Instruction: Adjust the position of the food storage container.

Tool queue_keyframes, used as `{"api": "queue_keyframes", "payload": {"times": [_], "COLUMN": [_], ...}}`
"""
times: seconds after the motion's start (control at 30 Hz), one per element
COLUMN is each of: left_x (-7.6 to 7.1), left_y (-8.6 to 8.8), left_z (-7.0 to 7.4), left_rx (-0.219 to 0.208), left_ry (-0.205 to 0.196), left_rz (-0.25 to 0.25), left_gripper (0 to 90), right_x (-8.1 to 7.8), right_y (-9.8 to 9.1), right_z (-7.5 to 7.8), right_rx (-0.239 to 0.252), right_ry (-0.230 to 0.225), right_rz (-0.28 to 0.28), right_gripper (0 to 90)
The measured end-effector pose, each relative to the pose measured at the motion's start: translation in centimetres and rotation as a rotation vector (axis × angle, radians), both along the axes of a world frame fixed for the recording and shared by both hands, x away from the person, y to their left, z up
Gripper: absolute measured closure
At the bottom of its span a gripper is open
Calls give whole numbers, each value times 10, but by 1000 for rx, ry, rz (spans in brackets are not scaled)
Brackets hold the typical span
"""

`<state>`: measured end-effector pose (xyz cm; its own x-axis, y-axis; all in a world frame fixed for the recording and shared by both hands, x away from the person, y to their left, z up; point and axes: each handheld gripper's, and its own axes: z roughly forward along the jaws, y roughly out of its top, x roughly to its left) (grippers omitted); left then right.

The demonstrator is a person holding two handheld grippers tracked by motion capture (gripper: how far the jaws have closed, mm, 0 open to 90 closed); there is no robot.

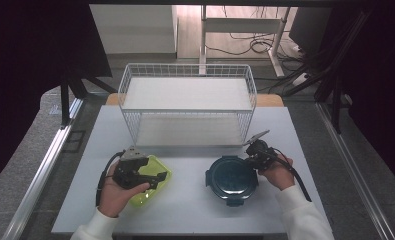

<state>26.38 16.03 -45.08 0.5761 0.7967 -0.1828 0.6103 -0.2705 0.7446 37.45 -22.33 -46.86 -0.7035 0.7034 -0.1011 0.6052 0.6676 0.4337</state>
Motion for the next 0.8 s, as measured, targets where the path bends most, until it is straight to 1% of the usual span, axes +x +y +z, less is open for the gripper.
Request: {"api": "queue_keyframes", "payload": {"times": [0.07,0.23,0.37,0.47,0.57,0.73,0.8], "left_x": [0,-1,-1,-2,-3,-3,-2], "left_y": [0,-1,-1,-2,-5,-5,-4], "left_z": [0,0,0,2,3,2,2], "left_rx": [0,7,3,-20,-29,-28,-29], "left_ry": [-1,-18,-14,-9,-11,-5,-2], "left_rz": [2,11,10,2,-4,-8,-8], "left_gripper": [163,166,166,166,166,166,166], "right_x": [-2,-4,-6,-8,-9,-11,-11], "right_y": [2,6,9,12,15,19,20], "right_z": [0,-1,-1,-2,-3,-3,-4], "right_rx": [5,7,9,11,14,19,25], "right_ry": [1,-2,-8,-12,-12,-12,-3], "right_rz": [6,-4,-5,2,4,15,18], "right_gripper": [892,892,892,891,892,891,892]}}
